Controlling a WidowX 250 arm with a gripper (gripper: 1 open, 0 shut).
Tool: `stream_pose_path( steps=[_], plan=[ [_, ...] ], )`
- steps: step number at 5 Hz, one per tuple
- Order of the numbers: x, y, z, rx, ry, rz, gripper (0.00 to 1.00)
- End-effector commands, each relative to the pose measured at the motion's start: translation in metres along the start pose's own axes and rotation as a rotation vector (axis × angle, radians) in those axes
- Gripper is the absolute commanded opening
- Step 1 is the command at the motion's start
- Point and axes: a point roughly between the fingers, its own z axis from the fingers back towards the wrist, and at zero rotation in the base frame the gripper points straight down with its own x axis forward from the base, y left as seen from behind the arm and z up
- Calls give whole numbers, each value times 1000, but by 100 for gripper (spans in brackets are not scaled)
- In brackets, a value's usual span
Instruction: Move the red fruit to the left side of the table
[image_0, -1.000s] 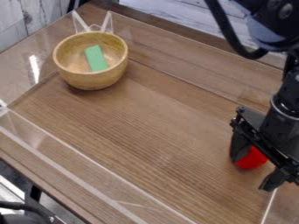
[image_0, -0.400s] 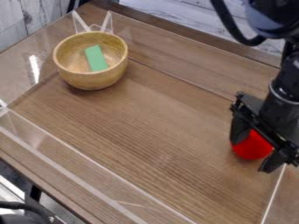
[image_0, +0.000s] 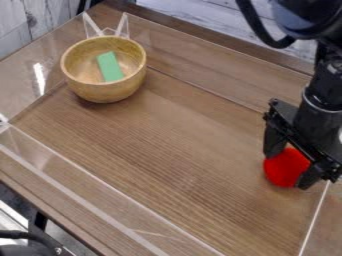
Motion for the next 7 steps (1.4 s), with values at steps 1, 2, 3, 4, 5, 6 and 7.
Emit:
stream_pose_path(
  steps=[1,2,3,4,5,6,7],
  plan=[
    [6,-1,-2,1,-33,11,100],
    [8,-6,-11,1,-41,17,100],
    [13,-23,-17,-2,-54,4,100],
    [4,-25,-14,4,-78,-38,0],
    [5,-23,20,42,-137,-21,0],
    [-2,-9,57,92,-197,19,0],
    [-25,36,82,124,-235,66,0]
  ],
)
